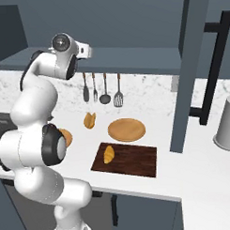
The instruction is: From the different types of pastries on the counter, select a croissant and place it on the cutting board. Then retrieve a jar of jam from the cabinet and place it alongside the croissant on the cutting board.
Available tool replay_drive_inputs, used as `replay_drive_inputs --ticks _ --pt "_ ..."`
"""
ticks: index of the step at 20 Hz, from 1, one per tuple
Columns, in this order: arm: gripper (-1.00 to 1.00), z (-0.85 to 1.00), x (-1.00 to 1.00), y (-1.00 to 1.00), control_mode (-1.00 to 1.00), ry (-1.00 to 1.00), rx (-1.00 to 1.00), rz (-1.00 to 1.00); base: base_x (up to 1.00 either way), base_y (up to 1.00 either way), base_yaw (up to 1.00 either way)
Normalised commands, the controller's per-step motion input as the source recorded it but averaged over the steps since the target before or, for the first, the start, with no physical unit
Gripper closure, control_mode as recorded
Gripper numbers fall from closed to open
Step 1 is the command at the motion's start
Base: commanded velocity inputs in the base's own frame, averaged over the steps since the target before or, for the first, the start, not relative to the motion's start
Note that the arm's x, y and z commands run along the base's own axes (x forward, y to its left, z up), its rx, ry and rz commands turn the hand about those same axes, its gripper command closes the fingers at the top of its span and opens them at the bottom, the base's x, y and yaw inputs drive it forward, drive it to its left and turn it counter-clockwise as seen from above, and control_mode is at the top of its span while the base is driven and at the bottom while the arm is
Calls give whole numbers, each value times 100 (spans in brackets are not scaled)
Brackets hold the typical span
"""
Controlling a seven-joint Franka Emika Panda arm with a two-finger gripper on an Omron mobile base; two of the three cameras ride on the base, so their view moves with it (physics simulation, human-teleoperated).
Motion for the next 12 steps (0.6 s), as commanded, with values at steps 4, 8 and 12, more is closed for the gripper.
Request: replay_drive_inputs --ticks 4,8,12 --pt "100 0 30 26 -100 0 0 0 0 0 0" --pt "100 0 38 26 -100 1 -1 0 0 0 0" --pt "100 16 19 10 -100 -3 1 0 0 0 0"
